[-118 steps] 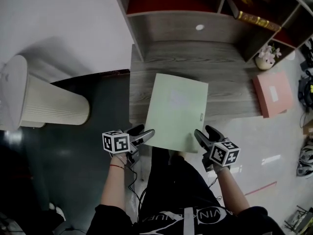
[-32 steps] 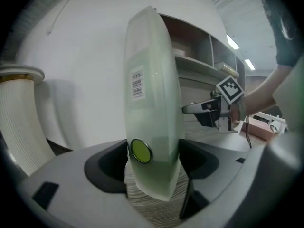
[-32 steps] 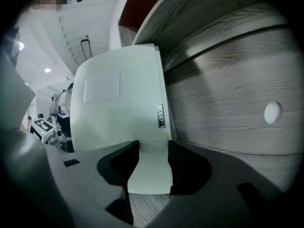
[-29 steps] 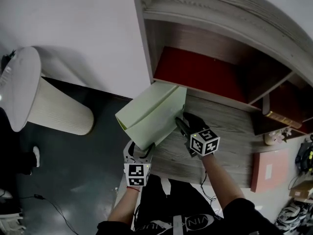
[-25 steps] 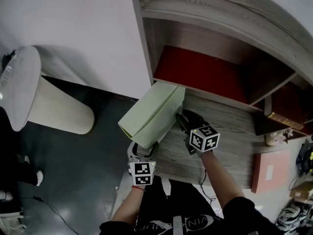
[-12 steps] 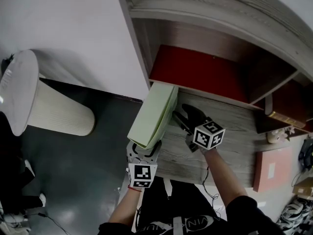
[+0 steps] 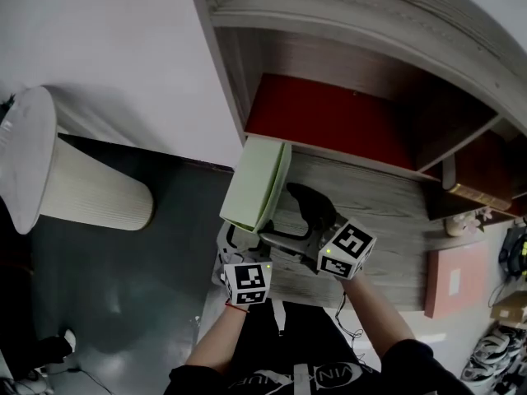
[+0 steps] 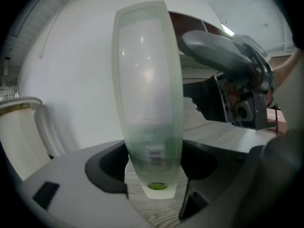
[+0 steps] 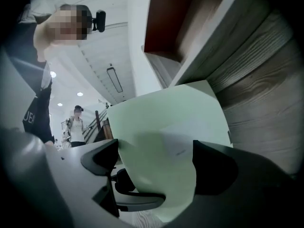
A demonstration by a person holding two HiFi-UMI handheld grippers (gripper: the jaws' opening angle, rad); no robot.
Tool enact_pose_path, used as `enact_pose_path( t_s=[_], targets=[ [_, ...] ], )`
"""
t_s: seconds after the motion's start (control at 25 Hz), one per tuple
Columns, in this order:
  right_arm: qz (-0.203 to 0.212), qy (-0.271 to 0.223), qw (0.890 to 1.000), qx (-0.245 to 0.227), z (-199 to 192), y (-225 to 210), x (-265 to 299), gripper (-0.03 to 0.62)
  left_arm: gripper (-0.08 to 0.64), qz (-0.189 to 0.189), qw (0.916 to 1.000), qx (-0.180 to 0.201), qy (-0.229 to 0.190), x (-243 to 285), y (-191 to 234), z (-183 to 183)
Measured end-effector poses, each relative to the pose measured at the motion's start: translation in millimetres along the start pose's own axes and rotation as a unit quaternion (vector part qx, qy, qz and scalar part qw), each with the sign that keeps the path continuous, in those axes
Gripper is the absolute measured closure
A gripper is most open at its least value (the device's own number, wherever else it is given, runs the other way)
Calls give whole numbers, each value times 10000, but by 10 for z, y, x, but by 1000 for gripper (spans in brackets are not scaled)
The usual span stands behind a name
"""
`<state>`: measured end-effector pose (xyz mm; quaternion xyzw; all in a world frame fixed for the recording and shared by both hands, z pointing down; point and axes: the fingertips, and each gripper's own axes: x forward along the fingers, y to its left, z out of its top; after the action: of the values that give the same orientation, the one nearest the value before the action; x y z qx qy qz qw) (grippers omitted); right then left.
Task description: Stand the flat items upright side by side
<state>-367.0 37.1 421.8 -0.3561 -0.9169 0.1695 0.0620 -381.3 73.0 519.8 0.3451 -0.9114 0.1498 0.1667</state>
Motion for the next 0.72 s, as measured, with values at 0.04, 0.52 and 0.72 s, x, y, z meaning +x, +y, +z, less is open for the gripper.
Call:
enact_pose_path(
  t_s=[0.04,0.52,0.72],
  targets=[
    [-18,10,10000,-44,4,10,22,116,239,40,10000,-6,-4,18,12,5],
    [-314,23,9989,-338,-16,62,169,125,242,397,9992,-19,-76,122,-23,52],
    [-517,-41,9981,-340,-20,18,171,129,235,101,9999,11,-102,107,-39,33]
  ],
)
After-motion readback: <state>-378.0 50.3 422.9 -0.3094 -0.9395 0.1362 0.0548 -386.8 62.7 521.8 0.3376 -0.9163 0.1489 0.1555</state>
